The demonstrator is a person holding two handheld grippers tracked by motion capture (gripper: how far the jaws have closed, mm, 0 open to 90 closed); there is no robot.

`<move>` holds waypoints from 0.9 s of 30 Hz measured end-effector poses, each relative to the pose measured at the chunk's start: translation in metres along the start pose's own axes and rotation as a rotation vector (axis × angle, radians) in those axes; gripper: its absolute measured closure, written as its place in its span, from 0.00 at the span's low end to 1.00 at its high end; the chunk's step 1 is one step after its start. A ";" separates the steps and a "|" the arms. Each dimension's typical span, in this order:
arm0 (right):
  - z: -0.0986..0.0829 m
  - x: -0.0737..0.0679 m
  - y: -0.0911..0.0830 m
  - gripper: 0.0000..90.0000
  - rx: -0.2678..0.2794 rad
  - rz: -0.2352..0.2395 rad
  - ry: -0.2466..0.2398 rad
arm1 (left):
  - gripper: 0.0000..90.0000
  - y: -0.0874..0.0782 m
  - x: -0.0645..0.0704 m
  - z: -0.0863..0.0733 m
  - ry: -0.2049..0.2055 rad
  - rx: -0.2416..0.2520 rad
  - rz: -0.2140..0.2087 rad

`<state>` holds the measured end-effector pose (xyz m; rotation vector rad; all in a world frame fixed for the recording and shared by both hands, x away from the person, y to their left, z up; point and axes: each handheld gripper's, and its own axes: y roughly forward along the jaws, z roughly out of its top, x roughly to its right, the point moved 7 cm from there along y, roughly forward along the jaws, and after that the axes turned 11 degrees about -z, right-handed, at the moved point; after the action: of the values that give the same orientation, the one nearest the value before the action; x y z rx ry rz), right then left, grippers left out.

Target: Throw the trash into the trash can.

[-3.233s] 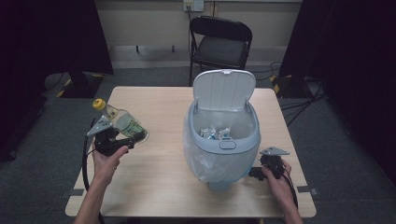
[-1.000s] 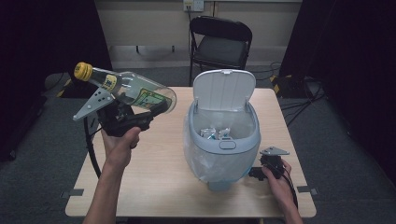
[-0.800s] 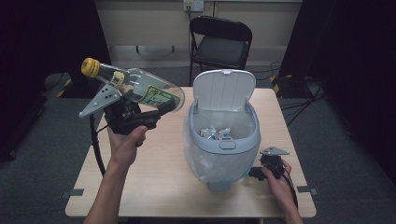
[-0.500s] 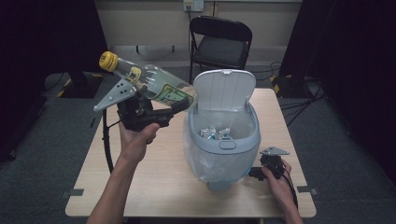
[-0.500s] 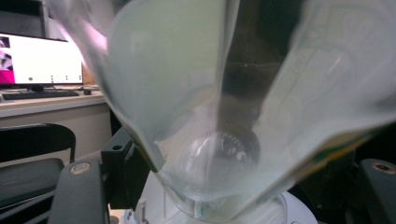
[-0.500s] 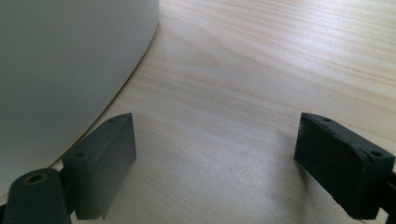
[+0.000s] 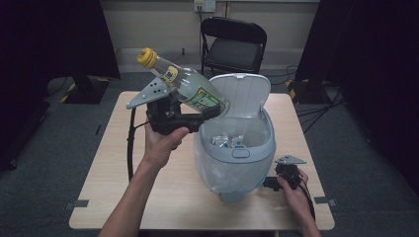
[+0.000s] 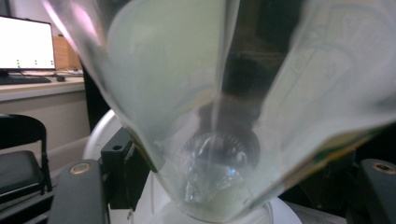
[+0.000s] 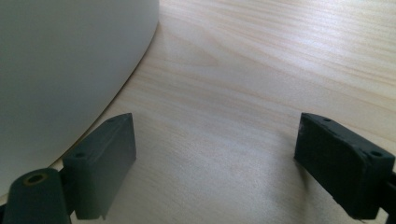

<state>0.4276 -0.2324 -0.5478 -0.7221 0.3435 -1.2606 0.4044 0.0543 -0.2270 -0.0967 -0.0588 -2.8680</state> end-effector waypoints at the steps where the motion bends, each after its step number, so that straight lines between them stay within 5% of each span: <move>1: 0.000 0.000 0.000 0.13 0.000 0.000 0.000 | 0.31 0.003 0.001 -0.001 -0.005 -0.005 -0.007; 27: 0.000 0.000 0.000 0.13 0.000 0.000 -0.001 | 0.31 0.053 0.003 -0.017 -0.021 -0.172 -0.083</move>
<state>0.4276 -0.2324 -0.5478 -0.7223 0.3431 -1.2603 0.4144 0.0014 -0.2424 -0.1610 0.1841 -2.9498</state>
